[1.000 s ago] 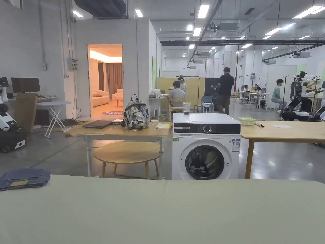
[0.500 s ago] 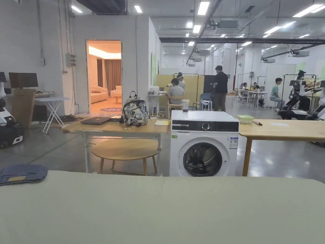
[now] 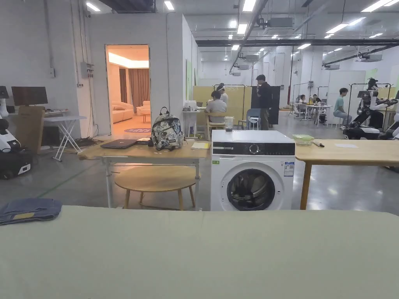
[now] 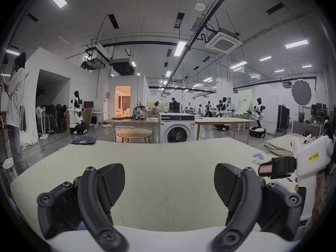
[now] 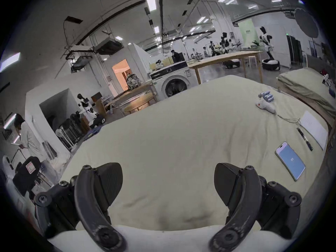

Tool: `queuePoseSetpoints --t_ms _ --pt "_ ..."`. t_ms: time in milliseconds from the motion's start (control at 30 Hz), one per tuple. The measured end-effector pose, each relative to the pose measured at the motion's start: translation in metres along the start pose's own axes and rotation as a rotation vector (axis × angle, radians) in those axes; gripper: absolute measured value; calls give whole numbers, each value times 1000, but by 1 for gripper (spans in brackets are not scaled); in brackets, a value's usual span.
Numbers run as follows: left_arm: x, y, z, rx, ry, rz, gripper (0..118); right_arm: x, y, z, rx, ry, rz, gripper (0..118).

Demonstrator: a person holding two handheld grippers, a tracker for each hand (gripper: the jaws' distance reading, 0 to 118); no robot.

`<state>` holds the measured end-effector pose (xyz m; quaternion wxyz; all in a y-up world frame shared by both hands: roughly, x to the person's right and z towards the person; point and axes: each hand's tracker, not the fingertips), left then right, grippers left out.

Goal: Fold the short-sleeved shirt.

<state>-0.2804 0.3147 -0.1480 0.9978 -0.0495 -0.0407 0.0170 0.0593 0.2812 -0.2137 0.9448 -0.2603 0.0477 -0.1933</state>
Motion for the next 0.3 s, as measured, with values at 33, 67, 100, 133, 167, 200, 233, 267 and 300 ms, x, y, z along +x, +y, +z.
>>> queuePoseSetpoints --t_ms 33,67,100,133,167,200,233,267,300 --pt "0 0 0 -1 1 -1 101 1 -1 -1 8 16 -5 104" --pt "0 -1 0 -2 1 -2 101 0 -3 1 23 29 -2 104" --pt "0 -1 0 -3 0 -3 101 0 -4 1 24 30 3 104" --pt "0 -1 0 -2 0 -2 101 -1 -3 2 21 30 7 104" --pt "0 -1 -1 -3 0 -1 101 -2 -4 2 20 38 8 104" --pt "0 -2 -1 -3 1 0 101 -4 -5 4 26 55 9 104" --pt "0 -2 -1 -2 4 1 101 -4 -7 5 35 83 17 104" --pt "0 -2 -1 -2 5 1 101 -5 -9 6 55 117 27 104" --pt "0 -2 -1 -3 6 1 101 -5 -10 7 63 121 30 104"
